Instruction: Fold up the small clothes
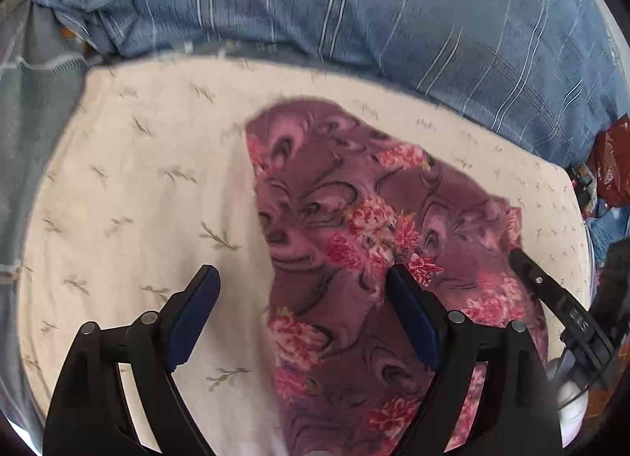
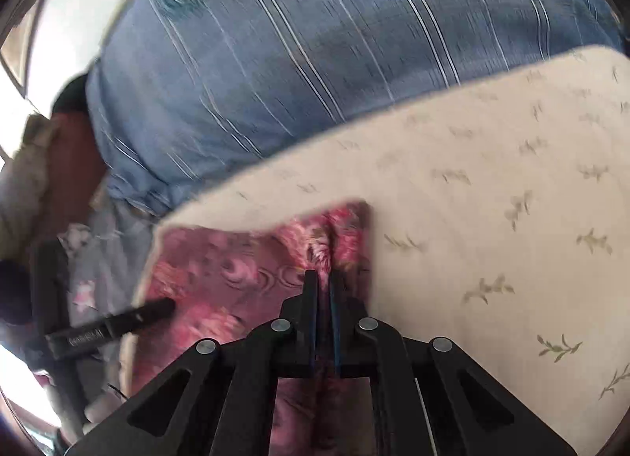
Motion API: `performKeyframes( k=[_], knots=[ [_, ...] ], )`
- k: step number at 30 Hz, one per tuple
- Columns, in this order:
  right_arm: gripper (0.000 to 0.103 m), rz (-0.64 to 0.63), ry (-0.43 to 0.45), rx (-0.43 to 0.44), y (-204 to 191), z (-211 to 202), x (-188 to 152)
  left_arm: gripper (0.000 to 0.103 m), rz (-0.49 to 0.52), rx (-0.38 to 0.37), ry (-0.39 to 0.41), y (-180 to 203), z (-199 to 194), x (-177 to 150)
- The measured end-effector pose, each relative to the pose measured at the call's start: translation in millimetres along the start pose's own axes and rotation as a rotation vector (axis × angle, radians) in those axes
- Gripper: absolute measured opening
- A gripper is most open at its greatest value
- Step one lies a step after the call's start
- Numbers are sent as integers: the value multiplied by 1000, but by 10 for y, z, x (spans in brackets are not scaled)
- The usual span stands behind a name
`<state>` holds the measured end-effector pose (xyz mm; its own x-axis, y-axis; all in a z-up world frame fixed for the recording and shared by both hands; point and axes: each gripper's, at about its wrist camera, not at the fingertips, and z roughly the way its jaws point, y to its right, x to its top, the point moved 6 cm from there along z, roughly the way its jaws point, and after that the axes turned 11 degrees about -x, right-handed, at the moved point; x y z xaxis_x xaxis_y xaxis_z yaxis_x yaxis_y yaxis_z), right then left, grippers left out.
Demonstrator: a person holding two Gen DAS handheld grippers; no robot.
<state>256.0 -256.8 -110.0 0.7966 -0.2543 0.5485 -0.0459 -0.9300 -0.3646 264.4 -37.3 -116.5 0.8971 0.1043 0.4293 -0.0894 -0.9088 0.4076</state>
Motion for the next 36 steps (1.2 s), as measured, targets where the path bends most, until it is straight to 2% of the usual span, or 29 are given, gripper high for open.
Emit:
performKeyframes(
  k=[4, 5, 9, 12, 14, 17, 22, 24, 27, 29, 32, 33, 34, 35, 36],
  knots=[
    [7, -3, 23, 15, -12, -158, -38, 87, -30, -18, 12, -36, -65, -44],
    [11, -4, 20, 16, -17, -185, -54, 87, -27, -20, 12, -32, -92, -59],
    [12, 25, 7, 56, -17, -425, -141, 87, 0, -12, 32, 13, -235, -133],
    [20, 46, 1, 78, -19, -551, -249, 87, 15, -14, 36, 64, -322, -190],
    [28, 58, -11, 91, -13, -569, -304, 87, 24, -18, 41, 99, -393, -236],
    [39, 57, -18, 89, -45, -612, -408, 87, 32, -31, 44, 116, -488, -336],
    [40, 0, 1, 35, -61, -610, -552, 87, 2, -79, -8, 6, -496, -645],
    [45, 21, -22, 33, 9, -576, -578, 87, -38, -131, -34, -88, -456, -751],
    [51, 99, -17, 79, 140, -586, -558, 89, -126, -227, -56, -175, -433, -787],
    [70, 111, -28, 73, 204, -506, -563, 92, -147, -265, -72, -158, -400, -764],
    [70, 164, -68, 244, 173, -411, -606, 91, -141, -361, -92, 11, -378, -758],
    [69, 178, -126, 343, 96, -352, -647, 86, -144, -395, -95, 77, -375, -751],
    [66, 161, -125, 343, 47, -345, -661, 83, -135, -393, -82, 128, -388, -731],
    [56, 125, -108, 323, -3, -355, -667, 70, -112, -351, -55, 156, -407, -699],
    [53, 61, -87, 284, -82, -370, -677, 55, -83, -311, -39, 177, -424, -669]
  ],
)
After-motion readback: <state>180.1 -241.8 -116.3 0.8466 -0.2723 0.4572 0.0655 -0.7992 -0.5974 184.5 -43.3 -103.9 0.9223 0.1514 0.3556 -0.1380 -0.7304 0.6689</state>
